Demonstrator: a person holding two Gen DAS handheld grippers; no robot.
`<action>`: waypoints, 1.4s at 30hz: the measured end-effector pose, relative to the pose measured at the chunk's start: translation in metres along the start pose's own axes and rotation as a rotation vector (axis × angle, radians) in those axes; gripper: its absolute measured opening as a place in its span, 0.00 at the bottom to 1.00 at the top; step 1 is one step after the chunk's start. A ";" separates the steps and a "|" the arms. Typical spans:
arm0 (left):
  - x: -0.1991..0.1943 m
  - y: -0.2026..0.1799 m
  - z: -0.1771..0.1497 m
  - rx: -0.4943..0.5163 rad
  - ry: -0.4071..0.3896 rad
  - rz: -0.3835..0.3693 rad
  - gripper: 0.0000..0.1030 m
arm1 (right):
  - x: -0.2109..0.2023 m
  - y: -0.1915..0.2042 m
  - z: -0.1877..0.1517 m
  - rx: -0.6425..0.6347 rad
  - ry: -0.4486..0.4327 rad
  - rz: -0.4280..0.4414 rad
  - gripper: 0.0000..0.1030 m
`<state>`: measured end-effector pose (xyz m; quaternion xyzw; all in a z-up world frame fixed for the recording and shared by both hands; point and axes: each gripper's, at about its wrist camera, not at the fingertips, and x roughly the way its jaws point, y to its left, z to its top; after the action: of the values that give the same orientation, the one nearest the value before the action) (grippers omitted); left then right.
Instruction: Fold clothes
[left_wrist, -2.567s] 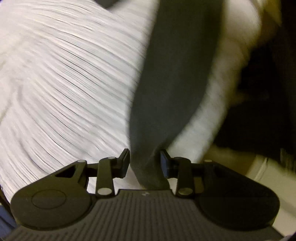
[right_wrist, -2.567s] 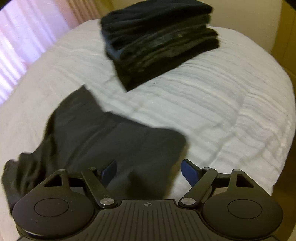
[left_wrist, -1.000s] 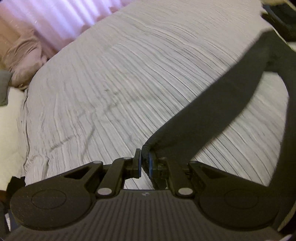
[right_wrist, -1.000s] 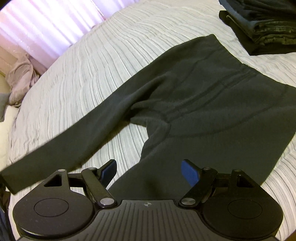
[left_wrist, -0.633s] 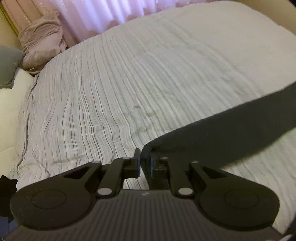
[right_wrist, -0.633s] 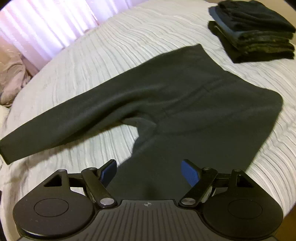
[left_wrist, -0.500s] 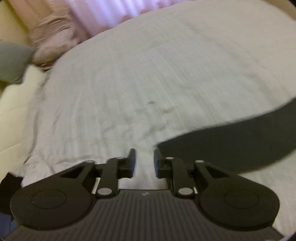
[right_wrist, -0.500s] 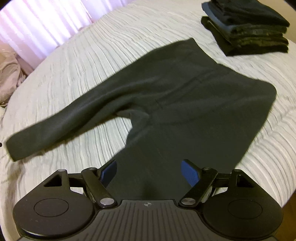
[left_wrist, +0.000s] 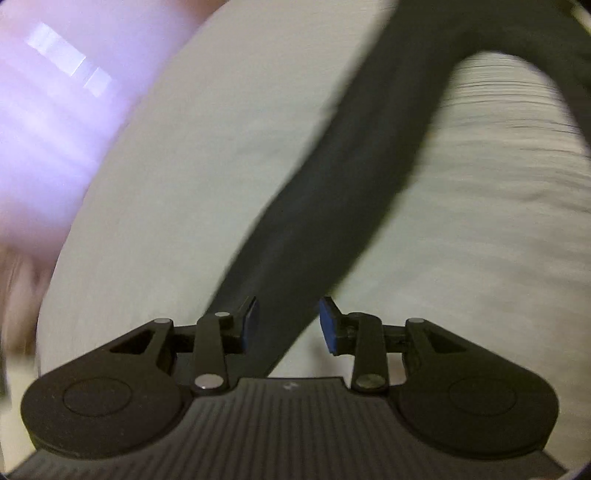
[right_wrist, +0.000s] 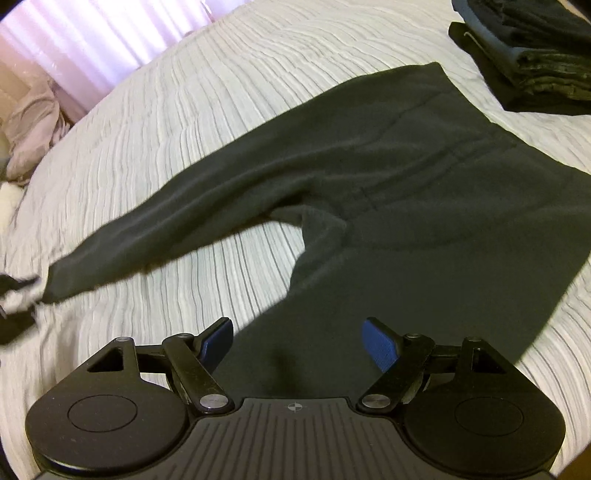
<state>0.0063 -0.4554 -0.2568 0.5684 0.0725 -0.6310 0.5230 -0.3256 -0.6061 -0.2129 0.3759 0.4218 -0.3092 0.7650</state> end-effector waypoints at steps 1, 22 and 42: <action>0.004 -0.016 0.014 0.048 -0.024 -0.019 0.32 | 0.001 -0.002 0.005 0.004 0.000 0.004 0.78; 0.092 -0.031 0.174 -0.056 0.040 -0.280 0.21 | -0.002 -0.166 0.071 0.078 -0.013 -0.071 0.78; 0.059 -0.151 0.337 0.049 -0.104 -0.542 0.42 | -0.009 -0.258 0.137 0.010 -0.185 0.047 0.78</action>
<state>-0.3102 -0.6538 -0.2635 0.5078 0.1796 -0.7777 0.3242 -0.4765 -0.8548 -0.2364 0.3595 0.3387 -0.3266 0.8058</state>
